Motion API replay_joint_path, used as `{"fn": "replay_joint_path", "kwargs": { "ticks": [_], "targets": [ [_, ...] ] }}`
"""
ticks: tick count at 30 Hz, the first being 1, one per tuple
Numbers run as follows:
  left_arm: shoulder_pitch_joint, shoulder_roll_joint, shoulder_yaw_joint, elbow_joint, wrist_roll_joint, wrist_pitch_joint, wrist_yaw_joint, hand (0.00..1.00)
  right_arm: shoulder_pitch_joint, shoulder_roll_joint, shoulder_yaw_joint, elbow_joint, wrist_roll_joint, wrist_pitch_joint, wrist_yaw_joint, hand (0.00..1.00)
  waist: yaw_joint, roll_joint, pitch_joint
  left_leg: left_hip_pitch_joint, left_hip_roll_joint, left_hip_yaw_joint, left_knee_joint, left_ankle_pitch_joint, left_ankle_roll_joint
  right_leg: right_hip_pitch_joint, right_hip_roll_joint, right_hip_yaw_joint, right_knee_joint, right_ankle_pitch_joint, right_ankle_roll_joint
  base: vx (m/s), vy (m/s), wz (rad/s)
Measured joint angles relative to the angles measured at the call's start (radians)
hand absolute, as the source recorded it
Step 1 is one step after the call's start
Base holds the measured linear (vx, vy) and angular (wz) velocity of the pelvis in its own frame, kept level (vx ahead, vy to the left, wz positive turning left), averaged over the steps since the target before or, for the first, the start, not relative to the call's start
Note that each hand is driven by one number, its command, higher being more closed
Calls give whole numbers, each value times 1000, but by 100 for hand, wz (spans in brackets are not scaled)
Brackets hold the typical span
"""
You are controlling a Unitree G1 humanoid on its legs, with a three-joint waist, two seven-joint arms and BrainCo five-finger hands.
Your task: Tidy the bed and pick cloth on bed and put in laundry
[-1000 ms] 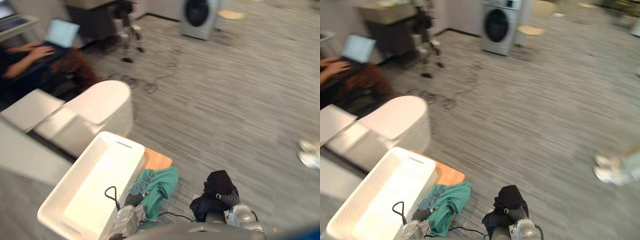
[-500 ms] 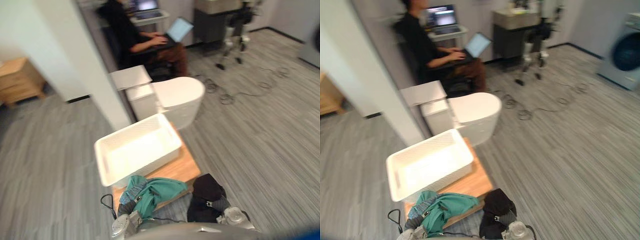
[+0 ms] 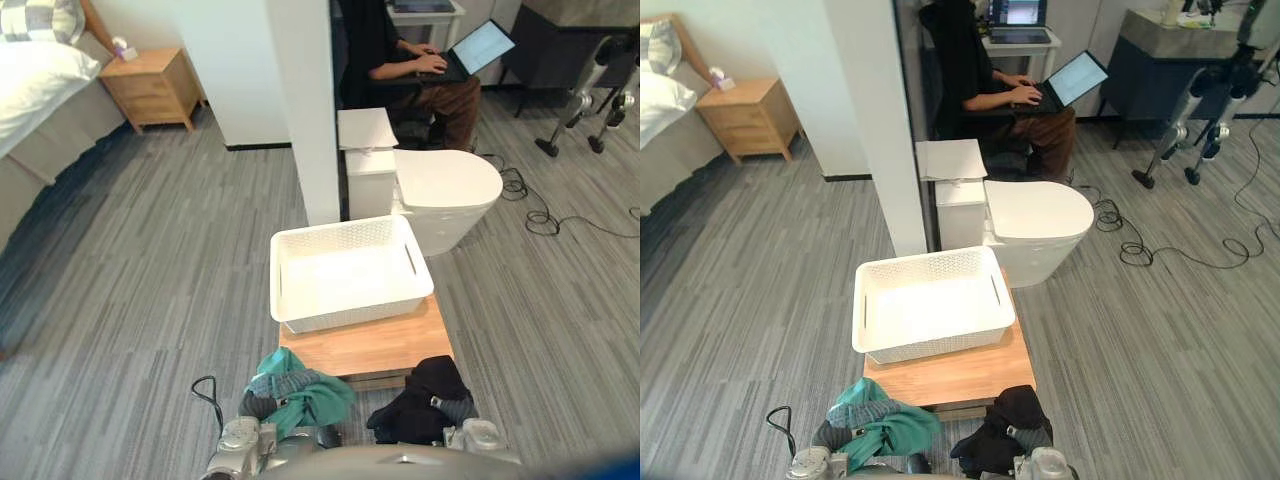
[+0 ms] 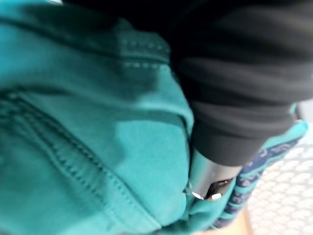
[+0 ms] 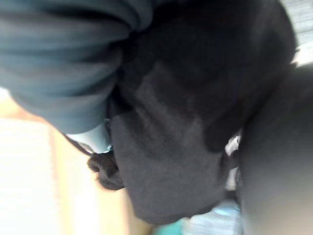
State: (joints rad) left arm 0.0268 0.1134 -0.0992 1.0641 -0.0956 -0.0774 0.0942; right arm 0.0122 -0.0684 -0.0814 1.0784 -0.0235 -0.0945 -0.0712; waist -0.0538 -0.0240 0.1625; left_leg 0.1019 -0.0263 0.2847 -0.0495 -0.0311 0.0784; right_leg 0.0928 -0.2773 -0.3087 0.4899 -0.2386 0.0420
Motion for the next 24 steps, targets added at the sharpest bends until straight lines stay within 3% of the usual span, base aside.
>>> {"fn": "replay_joint_path", "kwargs": {
  "ticks": [1,3,5,6,8,11,18,24],
  "targets": [
    [-5,4,8,0,0,11,0,100,9,10,2,0,6,-10,-9,100,14,-10,-3,9,19,-36,-36,35,-6,-29,81,81,-73,-24,12,166,-82,130],
    [-6,9,48,2,0,25,0,100,13,25,10,0,52,-14,-23,100,18,-31,2,24,23,-78,-48,48,-18,-34,144,150,-211,-16,17,193,-85,83],
    [11,-1,95,1,0,25,0,100,19,31,29,1,79,-16,-24,100,26,-38,-4,46,4,-68,-48,35,-45,-30,149,150,-342,88,10,160,-90,23],
    [17,-7,114,2,1,23,0,100,23,36,34,-1,85,-19,-23,100,29,-41,-5,59,-11,-51,-51,22,-64,-28,140,152,-358,131,27,129,-78,-17],
    [39,-57,152,-5,0,10,-2,100,46,21,40,-15,110,-23,-27,100,38,8,-39,87,19,97,-55,-31,-106,2,144,157,-394,138,45,134,-44,-35],
    [58,-90,160,-3,9,-11,-11,100,64,1,38,-28,160,-21,-54,100,37,44,-58,108,35,174,-54,-18,-110,29,152,156,-414,138,45,118,-46,-9],
    [73,-66,198,-22,10,-25,-48,100,82,31,15,-23,331,-24,-154,100,44,0,-73,131,63,206,-49,-31,-145,55,183,158,-449,138,44,66,-65,-8],
    [67,-64,221,-23,9,1,-61,100,104,49,-75,-69,385,-76,-234,100,41,-6,-84,141,66,253,-49,-34,-154,56,187,184,-455,141,41,-19,-39,-17]
  ]
}}
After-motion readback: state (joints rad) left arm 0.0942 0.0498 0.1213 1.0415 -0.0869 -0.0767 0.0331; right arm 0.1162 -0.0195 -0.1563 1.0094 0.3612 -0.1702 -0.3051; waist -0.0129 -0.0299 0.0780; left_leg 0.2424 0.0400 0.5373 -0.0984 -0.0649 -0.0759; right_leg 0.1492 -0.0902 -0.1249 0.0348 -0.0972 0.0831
